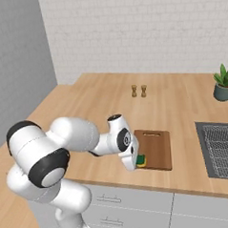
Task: Pick up the sponge from the counter and clean the cutting board by briefly scrubbing or pressing down on the cutting board. Once finished, release the sponge.
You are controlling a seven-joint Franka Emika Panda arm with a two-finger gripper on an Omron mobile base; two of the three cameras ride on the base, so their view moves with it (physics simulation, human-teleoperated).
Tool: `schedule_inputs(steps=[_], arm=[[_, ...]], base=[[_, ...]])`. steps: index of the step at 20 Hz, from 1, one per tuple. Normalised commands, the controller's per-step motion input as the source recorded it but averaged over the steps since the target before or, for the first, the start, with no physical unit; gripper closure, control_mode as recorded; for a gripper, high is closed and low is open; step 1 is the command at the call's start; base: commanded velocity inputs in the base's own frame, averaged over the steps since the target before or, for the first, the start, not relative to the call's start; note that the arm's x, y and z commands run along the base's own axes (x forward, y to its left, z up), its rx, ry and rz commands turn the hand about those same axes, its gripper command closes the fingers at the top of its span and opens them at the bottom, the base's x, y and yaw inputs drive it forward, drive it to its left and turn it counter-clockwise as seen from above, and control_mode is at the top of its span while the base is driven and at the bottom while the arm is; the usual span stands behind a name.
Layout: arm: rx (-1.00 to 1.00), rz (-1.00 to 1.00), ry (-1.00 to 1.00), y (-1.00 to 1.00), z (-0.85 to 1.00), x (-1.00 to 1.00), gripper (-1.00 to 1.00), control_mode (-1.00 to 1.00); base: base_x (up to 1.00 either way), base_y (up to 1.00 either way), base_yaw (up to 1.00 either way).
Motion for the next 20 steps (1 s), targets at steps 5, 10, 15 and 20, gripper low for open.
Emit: schedule_inputs(steps=[5, 10, 15, 20], arm=[[0.01, -0.02, 0.00, -0.23, 0.00, 0.14, 1.00, -1.00], [0.01, 0.00, 0.00, -0.14, 0.02, 0.00, 1.00, -1.00], [0.00, -0.01, -0.05, -0.02, -0.17, 0.19, 1.00, -1.00], [0.00, -0.01, -0.07, -0.02, -0.38, 0.38, 1.00, -1.00]], base=[[0.00, 0.00, 0.00], [0.00, 0.00, 0.00], [0.00, 0.00, 0.00], [0.00, 0.00, 0.00]])
